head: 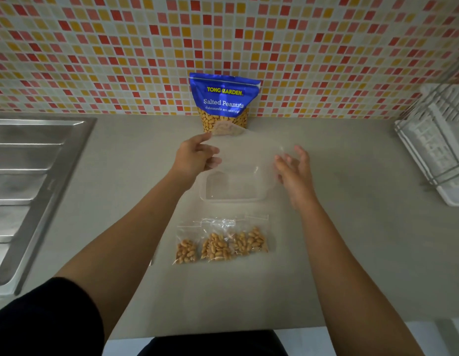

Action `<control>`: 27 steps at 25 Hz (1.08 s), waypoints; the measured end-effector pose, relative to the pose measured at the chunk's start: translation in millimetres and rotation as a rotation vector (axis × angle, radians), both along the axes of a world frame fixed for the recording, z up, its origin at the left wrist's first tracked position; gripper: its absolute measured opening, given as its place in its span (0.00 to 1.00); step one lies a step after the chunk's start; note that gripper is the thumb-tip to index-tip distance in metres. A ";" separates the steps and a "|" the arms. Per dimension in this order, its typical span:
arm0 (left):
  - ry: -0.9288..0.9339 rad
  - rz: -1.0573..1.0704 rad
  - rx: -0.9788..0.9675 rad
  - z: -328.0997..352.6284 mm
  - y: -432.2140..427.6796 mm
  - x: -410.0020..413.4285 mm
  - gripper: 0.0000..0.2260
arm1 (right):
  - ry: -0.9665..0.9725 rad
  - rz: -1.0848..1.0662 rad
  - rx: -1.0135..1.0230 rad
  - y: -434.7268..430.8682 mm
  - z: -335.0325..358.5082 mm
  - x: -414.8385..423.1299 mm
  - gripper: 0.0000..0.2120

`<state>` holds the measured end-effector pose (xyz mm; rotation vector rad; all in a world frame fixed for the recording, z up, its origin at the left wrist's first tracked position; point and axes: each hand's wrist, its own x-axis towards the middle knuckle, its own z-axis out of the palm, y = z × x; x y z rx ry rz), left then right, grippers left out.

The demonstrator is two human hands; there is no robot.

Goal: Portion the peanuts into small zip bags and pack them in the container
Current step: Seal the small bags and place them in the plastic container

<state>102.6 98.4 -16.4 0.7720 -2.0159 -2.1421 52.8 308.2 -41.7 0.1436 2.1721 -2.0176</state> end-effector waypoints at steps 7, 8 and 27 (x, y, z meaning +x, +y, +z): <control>-0.178 -0.140 -0.722 -14.5 3.8 -14.1 0.20 | -0.123 -0.194 -0.252 38.3 3.4 -16.6 0.24; -0.282 -0.189 -0.905 -25.5 2.7 -8.5 0.21 | -0.141 -0.266 -0.279 42.0 -5.2 -14.9 0.25; -0.452 -0.195 -0.980 -86.6 9.1 13.7 0.07 | 0.021 -0.354 0.928 58.6 -94.4 30.0 0.26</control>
